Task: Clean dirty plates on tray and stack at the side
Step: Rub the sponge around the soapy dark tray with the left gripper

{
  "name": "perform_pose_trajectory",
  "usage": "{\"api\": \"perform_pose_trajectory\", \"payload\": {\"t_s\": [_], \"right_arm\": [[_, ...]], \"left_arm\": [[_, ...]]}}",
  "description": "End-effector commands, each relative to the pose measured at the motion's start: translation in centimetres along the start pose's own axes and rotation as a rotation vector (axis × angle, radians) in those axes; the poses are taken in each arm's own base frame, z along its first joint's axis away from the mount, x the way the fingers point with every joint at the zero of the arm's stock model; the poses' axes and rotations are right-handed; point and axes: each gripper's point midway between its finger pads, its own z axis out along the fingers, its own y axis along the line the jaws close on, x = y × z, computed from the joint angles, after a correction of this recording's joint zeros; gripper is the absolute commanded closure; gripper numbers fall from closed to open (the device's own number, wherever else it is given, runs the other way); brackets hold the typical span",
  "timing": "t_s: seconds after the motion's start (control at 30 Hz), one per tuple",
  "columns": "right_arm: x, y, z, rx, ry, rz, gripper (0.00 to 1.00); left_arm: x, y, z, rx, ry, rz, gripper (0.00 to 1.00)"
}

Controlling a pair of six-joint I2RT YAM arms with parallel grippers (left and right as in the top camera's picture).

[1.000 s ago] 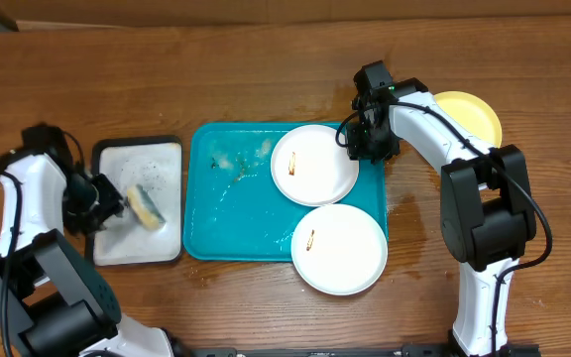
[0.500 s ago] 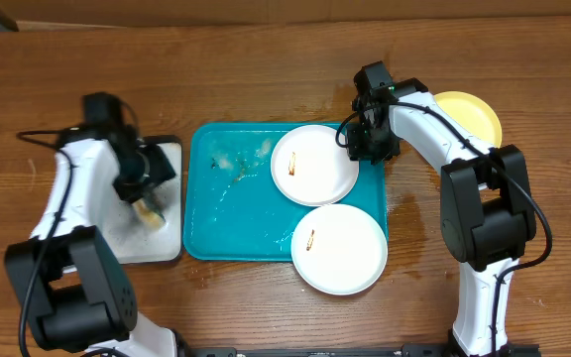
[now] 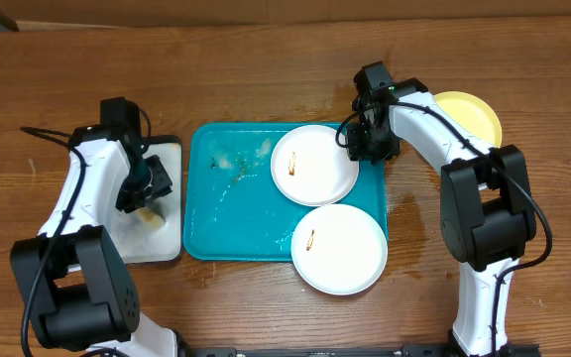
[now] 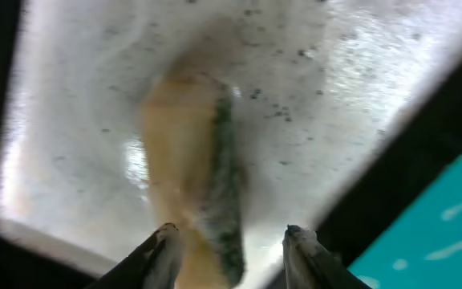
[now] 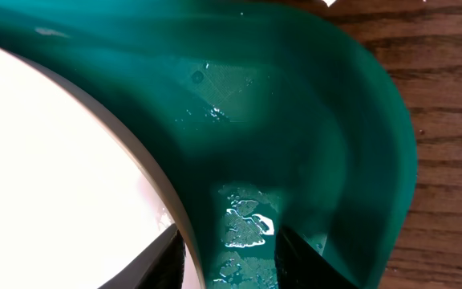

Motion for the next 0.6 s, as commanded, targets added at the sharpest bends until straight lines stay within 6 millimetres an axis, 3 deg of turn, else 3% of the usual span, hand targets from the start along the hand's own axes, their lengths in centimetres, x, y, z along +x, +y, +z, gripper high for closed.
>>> {"api": "perform_pose_trajectory", "payload": {"t_s": [0.0,0.4,0.5,0.57], "right_arm": [[-0.2,0.5,-0.9,-0.014,-0.020,-0.003,0.62],[-0.2,0.5,-0.9,-0.014,-0.019,-0.004,0.62],[-0.2,0.5,-0.9,-0.014,-0.019,-0.004,0.62],[-0.2,0.5,-0.9,-0.014,-0.022,-0.004,0.61]], "left_arm": [[0.2,2.0,0.2,-0.077,-0.008,-0.034,0.54],[1.0,6.5,0.5,-0.138,0.065,-0.144,0.53],[1.1,7.0,0.7,-0.109,0.085,-0.189,0.62],[0.9,5.8,0.8,-0.017,0.095,-0.186,0.71]]}}
